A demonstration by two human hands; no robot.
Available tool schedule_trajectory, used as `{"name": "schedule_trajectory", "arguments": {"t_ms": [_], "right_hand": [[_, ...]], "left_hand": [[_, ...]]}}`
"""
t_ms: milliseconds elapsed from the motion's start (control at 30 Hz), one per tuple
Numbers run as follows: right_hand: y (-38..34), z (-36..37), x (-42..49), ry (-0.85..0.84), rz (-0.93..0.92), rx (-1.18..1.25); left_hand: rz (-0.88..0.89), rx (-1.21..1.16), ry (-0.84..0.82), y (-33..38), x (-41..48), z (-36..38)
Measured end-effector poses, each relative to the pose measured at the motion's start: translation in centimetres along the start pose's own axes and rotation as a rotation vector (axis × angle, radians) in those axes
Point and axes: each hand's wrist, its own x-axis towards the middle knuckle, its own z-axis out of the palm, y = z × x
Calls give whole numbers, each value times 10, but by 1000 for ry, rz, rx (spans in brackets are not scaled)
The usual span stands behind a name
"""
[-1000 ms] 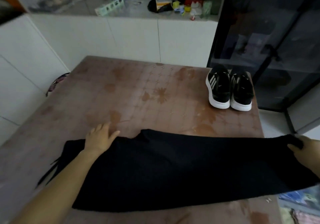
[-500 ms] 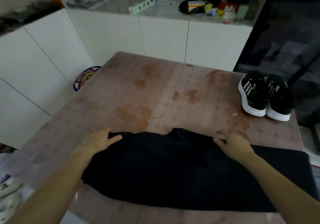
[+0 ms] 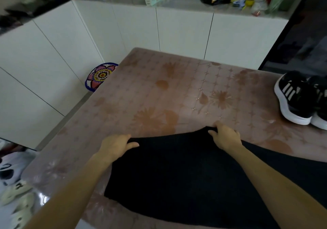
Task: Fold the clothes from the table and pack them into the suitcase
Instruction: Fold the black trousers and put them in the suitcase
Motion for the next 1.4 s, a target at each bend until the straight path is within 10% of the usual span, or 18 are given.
{"name": "schedule_trajectory", "arguments": {"t_ms": [300,600,933,1067,1267,1400], "right_hand": [[-7,43,-40,185,-134,-169],[-1,100,-125,-69,-228,-289],[22,84,-175,-150,-230,-234],[18,68,-178,-136,-223,107],[-32,32,-165,-392,19,1304],[-26,27,-146,-181,173,1272]], "left_hand": [[-330,-549,184,11,-20,28],[-554,-695,104,18,-78,57],[-335,-736,197,24,-84,17],[-187,-649,244,75,-93,-27],[5,-777,164,178,-117,-49],[130,-861,-1,204,-122,-28]]}}
